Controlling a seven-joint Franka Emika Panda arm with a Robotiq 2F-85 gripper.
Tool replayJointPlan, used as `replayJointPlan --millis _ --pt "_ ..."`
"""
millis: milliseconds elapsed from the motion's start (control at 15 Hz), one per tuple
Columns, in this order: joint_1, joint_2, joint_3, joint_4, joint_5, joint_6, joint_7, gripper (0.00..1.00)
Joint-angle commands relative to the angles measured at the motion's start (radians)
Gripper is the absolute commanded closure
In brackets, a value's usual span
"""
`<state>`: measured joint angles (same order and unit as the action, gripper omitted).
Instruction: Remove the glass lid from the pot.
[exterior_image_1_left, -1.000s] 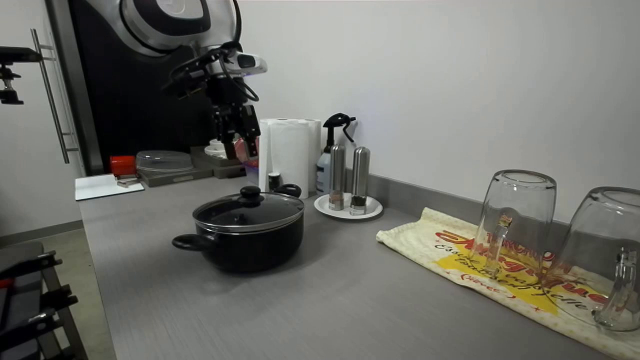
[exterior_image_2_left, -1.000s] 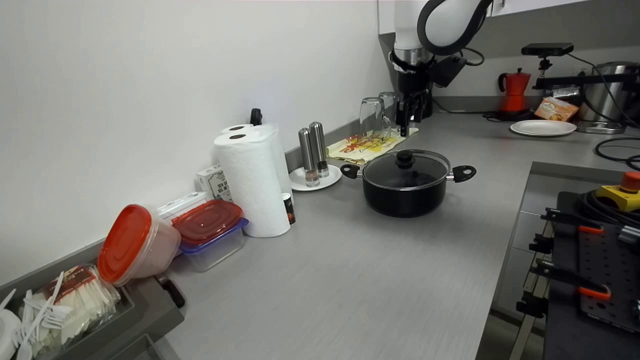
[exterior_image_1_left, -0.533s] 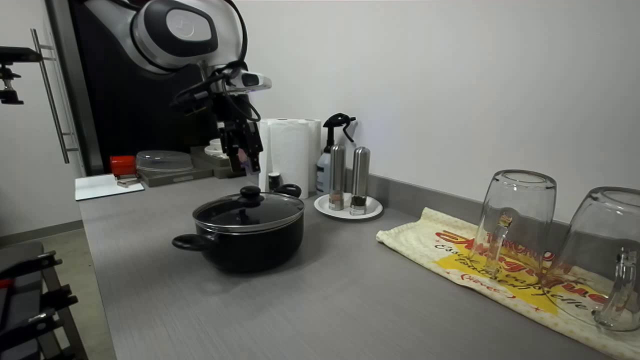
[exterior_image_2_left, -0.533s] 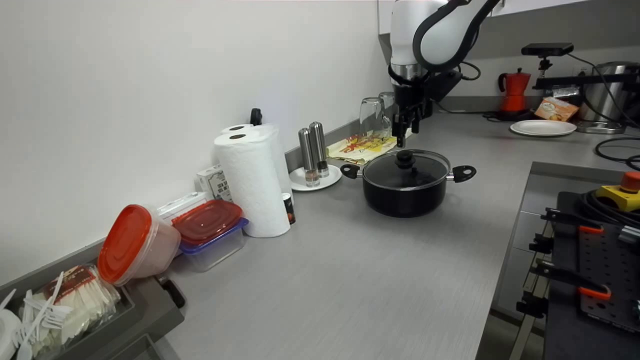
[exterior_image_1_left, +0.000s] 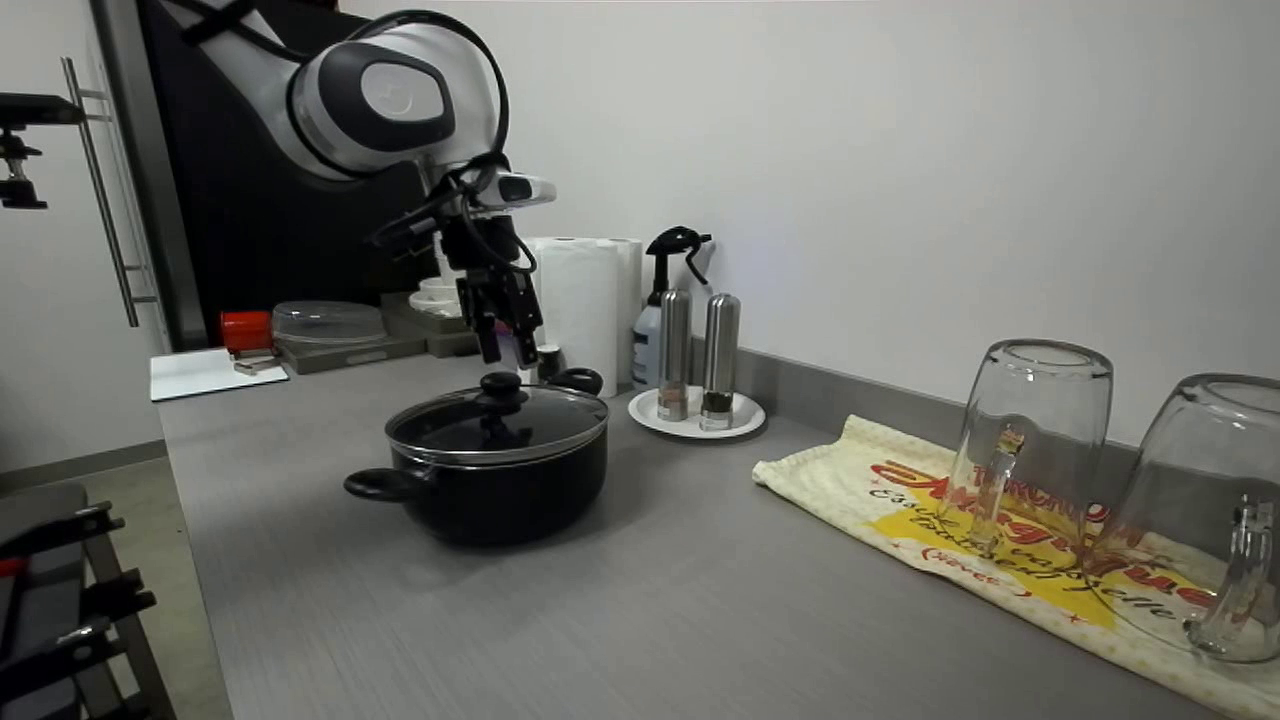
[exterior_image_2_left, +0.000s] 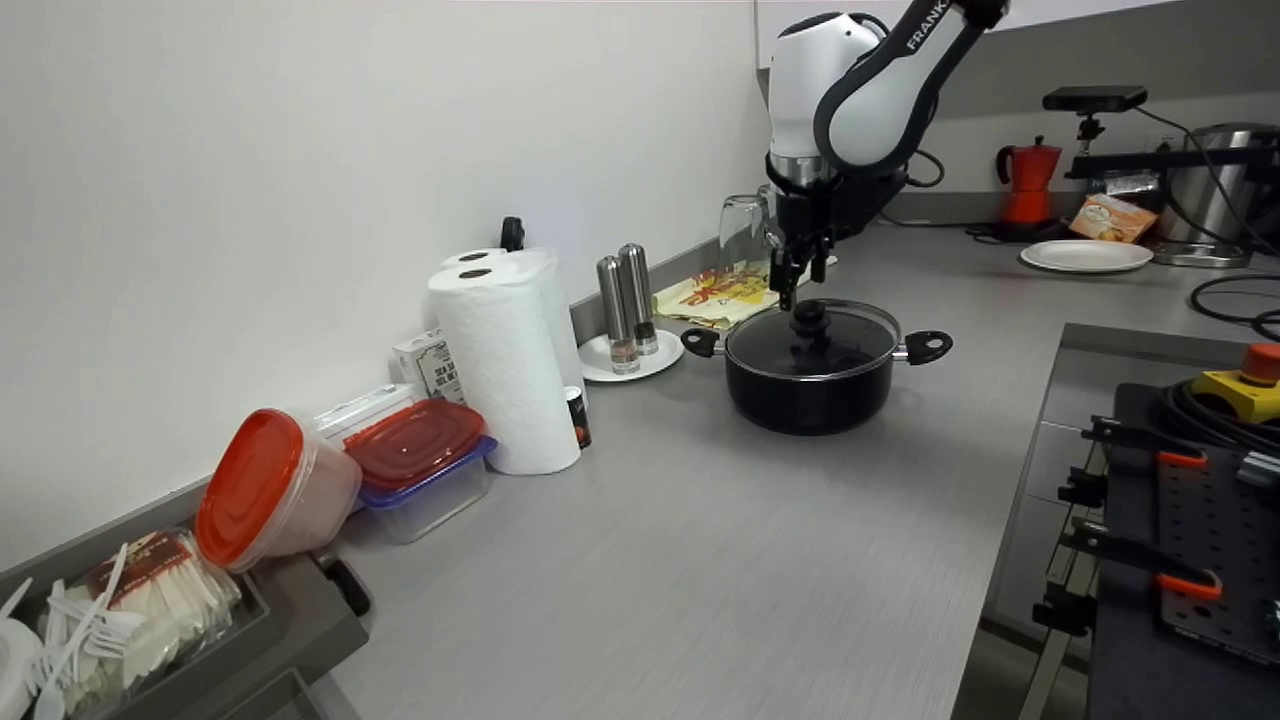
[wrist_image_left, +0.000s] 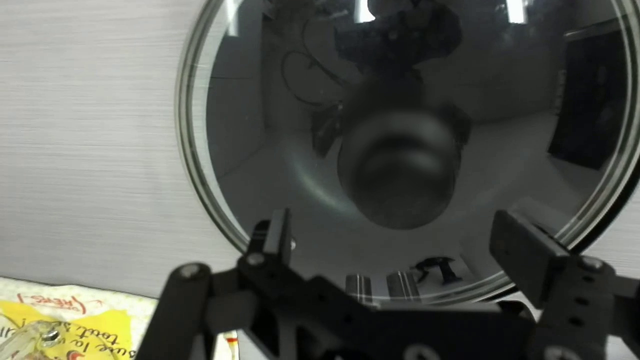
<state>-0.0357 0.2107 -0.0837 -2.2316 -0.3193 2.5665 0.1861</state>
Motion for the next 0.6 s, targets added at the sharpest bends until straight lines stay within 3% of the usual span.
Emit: replayJointPlan --millis 0,533 --pt "0.021 0.031 -0.029 0.025 -0.037 0.019 0.040 0.00" --pt "0.024 0.050 -0.042 0.028 -0.024 0.009 0.035 0.00"
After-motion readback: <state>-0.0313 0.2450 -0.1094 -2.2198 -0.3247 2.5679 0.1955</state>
